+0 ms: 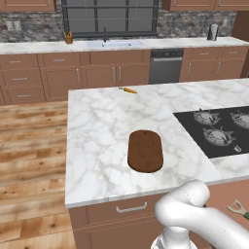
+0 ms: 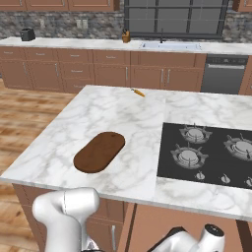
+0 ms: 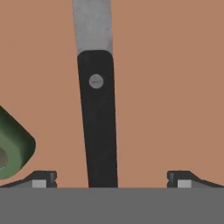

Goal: Open the drawer on the right and place the cutting tools on the cutting board.

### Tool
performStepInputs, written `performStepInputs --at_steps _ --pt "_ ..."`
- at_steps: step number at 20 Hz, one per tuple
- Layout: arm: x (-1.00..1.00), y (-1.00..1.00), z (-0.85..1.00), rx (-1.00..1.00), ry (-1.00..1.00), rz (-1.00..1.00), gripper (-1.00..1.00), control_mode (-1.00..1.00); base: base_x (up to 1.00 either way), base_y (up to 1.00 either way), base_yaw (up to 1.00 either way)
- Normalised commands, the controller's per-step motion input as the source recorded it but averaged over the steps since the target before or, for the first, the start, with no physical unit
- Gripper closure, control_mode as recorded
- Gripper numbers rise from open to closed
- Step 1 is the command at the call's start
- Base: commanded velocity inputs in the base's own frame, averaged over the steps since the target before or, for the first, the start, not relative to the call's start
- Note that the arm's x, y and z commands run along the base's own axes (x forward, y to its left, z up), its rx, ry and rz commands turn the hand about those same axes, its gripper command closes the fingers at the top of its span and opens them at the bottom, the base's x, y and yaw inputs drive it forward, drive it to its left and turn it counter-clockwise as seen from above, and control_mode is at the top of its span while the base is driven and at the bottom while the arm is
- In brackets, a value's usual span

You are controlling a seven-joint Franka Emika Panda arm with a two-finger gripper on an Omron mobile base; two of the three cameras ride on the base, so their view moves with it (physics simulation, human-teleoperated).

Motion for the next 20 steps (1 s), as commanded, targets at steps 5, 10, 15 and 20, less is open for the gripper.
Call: performStepInputs --at_steps 5,10,15,20 --pt "-0.04 -0.04 -0.24 0.0 0.0 0.04 -1.0 -1.0 0.0 0.0 0.0" --pt "-0.07 -0.06 -0.29 0.0 0.0 0.05 -1.0 -1.0 0.0 0.0 0.0" --pt "-0.29 -0.06 -0.27 0.0 0.0 0.02 1.0 -1.0 0.0 0.0 0.0" --pt "-0.29 -0.1 -0.1 0.0 0.0 0.0 1.0 -1.0 0.0 0.0 0.0"
